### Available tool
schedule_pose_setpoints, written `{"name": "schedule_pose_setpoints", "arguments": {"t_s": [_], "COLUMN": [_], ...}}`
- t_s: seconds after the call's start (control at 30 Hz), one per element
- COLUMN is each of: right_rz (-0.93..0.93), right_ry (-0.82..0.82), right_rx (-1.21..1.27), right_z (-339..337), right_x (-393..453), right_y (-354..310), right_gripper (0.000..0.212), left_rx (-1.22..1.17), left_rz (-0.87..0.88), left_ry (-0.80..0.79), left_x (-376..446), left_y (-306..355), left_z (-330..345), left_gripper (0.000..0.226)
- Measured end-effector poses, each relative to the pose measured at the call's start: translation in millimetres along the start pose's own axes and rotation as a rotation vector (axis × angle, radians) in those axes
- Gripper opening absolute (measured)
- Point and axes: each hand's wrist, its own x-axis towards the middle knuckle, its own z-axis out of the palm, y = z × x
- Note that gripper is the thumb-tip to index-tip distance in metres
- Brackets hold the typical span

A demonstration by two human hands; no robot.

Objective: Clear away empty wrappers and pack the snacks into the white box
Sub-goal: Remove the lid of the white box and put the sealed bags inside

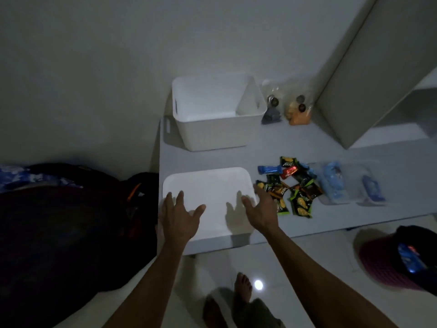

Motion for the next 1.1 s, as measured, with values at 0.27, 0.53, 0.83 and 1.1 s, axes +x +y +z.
{"name": "schedule_pose_setpoints", "arguments": {"t_s": [0.27,0.53,0.83,1.1], "right_rz": [-0.051,-0.002,-0.107,-0.128], "right_ry": [0.076,0.192,0.146,0.089], "right_rx": [0.106,0.190,0.084,0.050], "right_z": [-87,-171,-259,-289], "right_x": [14,83,265,423], "right_y": [-39,-6,11,6], "right_gripper": [0.024,0.026,0.031,0.040], "left_rx": [-0.210,-0.274,-0.297,-0.252], "left_rz": [0.258,0.426,0.461,0.117], "left_ry": [-0.015,-0.051,0.034,0.145], "left_x": [10,28,116,235], "left_y": [97,206,367,438], "left_z": [-23,10,65,115], "left_gripper": [0.071,0.063,0.049,0.058]}}
